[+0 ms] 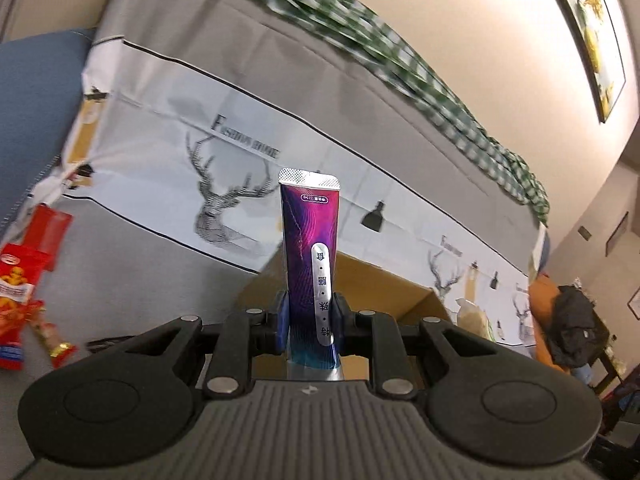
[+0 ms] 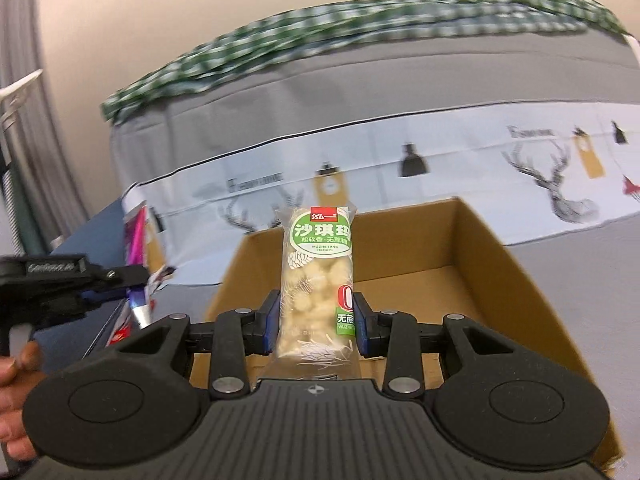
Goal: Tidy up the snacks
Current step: 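Lift the purple tube and white-green bar and carry both over the box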
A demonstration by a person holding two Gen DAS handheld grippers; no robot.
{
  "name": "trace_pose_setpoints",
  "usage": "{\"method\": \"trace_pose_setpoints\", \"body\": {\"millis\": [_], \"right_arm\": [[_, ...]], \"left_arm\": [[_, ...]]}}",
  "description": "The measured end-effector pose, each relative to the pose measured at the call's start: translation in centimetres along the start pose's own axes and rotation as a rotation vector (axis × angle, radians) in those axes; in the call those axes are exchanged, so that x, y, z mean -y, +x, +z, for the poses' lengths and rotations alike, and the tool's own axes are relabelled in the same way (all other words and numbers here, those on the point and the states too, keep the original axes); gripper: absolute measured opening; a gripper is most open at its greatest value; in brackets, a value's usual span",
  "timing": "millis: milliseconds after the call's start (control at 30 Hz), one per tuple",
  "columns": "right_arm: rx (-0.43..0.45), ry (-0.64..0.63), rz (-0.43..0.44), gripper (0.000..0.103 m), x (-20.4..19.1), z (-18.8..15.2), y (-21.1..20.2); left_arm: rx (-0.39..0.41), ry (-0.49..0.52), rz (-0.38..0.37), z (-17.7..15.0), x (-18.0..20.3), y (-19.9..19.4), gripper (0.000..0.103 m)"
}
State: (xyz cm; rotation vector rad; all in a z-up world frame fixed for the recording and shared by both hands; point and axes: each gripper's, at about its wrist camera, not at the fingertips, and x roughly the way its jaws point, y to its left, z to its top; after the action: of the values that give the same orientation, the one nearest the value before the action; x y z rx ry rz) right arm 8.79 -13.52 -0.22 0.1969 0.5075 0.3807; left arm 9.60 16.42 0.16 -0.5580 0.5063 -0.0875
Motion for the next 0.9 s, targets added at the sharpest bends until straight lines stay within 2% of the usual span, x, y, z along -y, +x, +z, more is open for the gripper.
{"method": "trace_pose_setpoints", "body": {"millis": [200, 433, 900], "right_arm": [[0.029, 0.067, -0.067, 0.037, 3.0, 0.5, -0.2], [0.066, 0.087, -0.134, 0.037, 4.7, 0.7, -0.5], [0.073, 0.087, -0.173, 0.037, 5.3, 0.8, -0.3]], "left_arm": [[0.0, 0.019, -0.058, -0.7, 2.2, 1.3, 0.023], [-0.014, 0.066, -0.109, -1.6, 4.4, 2.3, 0.023], [-0.03, 0.115, -0.151, -2.1, 5.7, 2.7, 0.023]]}}
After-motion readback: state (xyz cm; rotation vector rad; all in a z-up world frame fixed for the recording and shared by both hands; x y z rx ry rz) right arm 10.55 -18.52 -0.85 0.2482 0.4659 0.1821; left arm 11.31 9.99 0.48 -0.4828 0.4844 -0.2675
